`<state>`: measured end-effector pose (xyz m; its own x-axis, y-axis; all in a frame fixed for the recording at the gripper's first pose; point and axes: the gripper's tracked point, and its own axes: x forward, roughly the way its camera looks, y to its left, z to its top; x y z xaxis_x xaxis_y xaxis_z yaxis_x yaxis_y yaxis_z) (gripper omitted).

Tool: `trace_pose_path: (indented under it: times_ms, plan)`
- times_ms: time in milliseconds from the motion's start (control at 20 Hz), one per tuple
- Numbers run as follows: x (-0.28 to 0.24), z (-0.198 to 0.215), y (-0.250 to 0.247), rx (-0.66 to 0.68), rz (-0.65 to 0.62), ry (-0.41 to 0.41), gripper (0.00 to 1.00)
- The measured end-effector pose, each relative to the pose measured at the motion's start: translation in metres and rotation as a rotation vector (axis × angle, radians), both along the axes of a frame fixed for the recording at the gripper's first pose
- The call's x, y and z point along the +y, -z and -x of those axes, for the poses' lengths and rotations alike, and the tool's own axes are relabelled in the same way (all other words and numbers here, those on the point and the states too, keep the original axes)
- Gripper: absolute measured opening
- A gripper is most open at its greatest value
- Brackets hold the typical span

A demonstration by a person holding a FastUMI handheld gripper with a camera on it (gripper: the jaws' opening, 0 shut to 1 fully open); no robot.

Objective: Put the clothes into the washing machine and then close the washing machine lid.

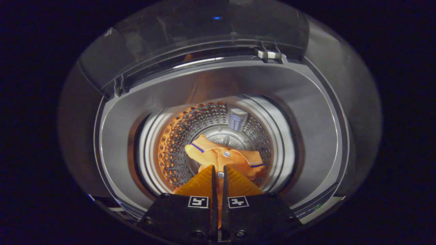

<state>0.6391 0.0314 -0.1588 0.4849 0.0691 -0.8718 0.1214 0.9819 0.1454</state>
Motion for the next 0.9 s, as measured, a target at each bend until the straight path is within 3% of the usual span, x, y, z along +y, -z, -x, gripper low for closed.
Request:
trace_pose_path:
  times_ms: [300,350,550,900]
  plan:
    - [0.003,0.002,-0.008,-0.03,-0.002,-0.029,0.12]
    - [0.007,0.004,-0.01,-0.04,-0.001,-0.035,0.18]
    - [0.013,0.009,-0.019,-0.066,0.015,-0.03,0.8]
    - [-0.002,0.016,-0.037,-0.15,0.107,-0.064,0.77]
